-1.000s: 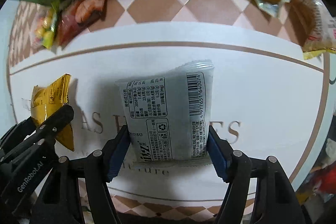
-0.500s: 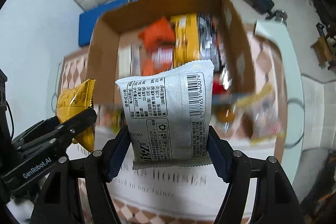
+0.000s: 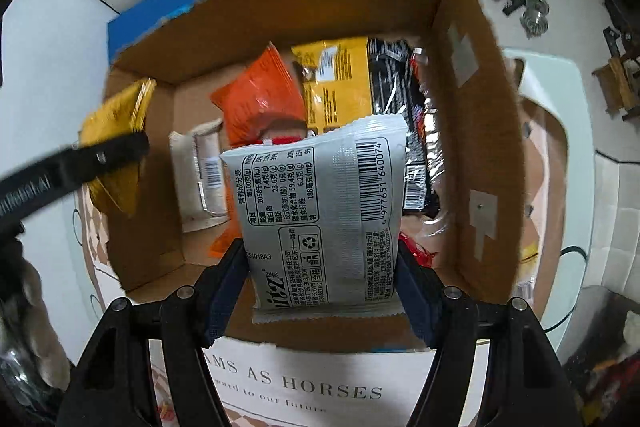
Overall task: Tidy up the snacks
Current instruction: 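Carry yellow bag and white packet into the box with both tools, then open both tools to release the packets in the box and withdraw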
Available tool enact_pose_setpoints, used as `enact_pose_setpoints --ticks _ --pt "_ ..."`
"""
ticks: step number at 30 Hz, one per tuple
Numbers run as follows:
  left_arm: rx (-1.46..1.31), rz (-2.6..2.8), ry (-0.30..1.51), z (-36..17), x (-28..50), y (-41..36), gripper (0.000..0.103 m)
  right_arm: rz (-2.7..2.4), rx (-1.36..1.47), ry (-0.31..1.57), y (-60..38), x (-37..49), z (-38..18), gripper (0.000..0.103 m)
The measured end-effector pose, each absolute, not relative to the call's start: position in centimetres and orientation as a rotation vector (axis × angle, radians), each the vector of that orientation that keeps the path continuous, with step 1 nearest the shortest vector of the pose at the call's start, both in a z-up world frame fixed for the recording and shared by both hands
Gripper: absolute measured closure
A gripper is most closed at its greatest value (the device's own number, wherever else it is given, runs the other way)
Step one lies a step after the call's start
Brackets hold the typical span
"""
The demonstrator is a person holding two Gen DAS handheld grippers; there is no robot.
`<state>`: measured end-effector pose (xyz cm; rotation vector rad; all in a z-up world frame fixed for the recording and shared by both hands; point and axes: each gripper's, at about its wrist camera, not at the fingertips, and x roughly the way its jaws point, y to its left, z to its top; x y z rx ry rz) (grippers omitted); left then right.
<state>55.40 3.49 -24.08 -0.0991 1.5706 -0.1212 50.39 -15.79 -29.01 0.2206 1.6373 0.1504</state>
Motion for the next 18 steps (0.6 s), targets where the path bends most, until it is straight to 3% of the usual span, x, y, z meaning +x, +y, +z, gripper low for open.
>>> enact_pose_setpoints --ticks 5,7,9,11,15,18 --pt "-0.074 -0.103 1.619 -26.5 56.9 3.7 0.045 0.138 0.249 1.688 -15.7 51.4 -31.2 0.030" --pt "-0.067 -0.093 1.629 -27.4 57.4 3.9 0.035 0.133 0.256 1.699 -15.7 51.6 -31.7 0.029" --pt "-0.059 -0.088 1.627 -27.8 57.9 4.1 0.015 0.124 0.268 1.736 -15.7 51.8 -32.4 0.027" --pt "-0.058 -0.086 1.617 -27.8 58.1 4.3 0.014 0.115 0.279 1.763 -15.8 51.8 -33.0 0.006" --pt "-0.068 -0.095 1.592 -27.4 58.3 4.7 0.006 0.110 0.247 1.755 -15.7 51.7 -32.9 0.007" --pt "-0.064 -0.110 1.587 -27.1 57.8 4.6 0.006 0.108 0.234 1.753 -15.6 51.5 -32.7 0.007"
